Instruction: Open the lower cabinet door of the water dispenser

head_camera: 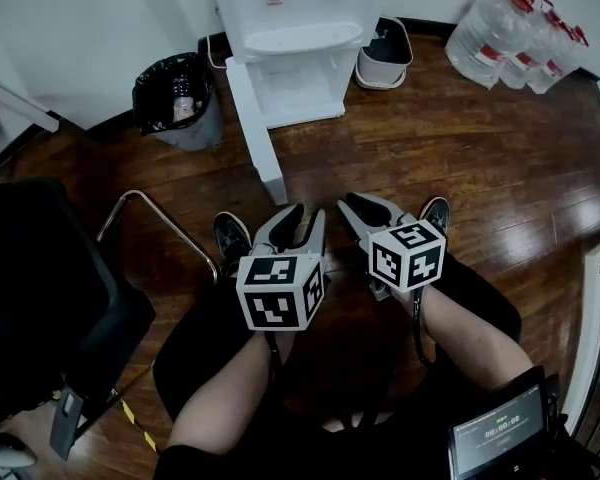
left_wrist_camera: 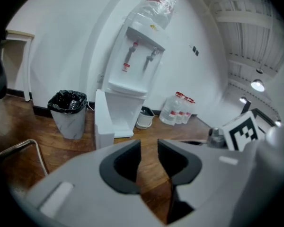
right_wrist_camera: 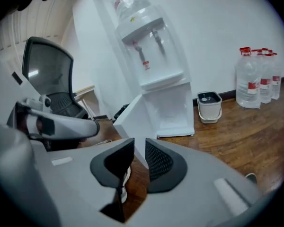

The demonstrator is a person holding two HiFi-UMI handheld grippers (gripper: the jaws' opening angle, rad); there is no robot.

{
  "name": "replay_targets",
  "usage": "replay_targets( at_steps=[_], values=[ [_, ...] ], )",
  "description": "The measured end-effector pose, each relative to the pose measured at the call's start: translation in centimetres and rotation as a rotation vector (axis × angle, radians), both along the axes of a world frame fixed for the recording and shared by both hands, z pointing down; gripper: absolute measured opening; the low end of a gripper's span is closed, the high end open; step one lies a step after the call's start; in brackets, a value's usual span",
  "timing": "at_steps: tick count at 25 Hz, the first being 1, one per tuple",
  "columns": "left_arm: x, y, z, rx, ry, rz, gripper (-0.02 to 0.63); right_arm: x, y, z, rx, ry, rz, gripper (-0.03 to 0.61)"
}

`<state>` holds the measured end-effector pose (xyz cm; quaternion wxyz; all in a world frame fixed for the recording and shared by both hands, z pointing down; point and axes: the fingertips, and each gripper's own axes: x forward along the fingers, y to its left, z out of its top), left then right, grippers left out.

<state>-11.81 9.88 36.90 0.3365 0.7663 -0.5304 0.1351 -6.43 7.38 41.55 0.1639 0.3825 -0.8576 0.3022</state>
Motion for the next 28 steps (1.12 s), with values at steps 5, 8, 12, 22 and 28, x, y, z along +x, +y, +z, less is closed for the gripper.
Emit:
replay_targets(
  at_steps=[5, 8, 12, 22, 28],
  values=[
    [1.5, -0.6, 1.2, 0.003, -0.047, 0.017, 0.130, 1.8, -0.9, -3.0, 0.069, -0.068, 0.088, 0.063],
    [3.5, -1.9, 0.7, -0.005, -0.010, 0.021, 0.116, 2.1, -2.5, -4.9, 0.102, -0.104, 0.080, 0.049],
    [4.8, -2.6, -0.4, 0.032, 0.016, 0.034, 0.104, 1.4, -2.8, -7.1, 0.179, -0.099, 0.057, 0.027],
    [5.8, -2.4, -0.5, 0.071, 0.020, 0.034, 0.103, 3.1, -1.8, -6.4, 0.231, -0.006, 0.048, 0.005],
    [5.6, -2.4, -0.7, 0.070, 0.022, 0.025, 0.103, 3.1, -2.1, -6.8, 0.244, -0.009, 0.050, 0.005]
  ],
)
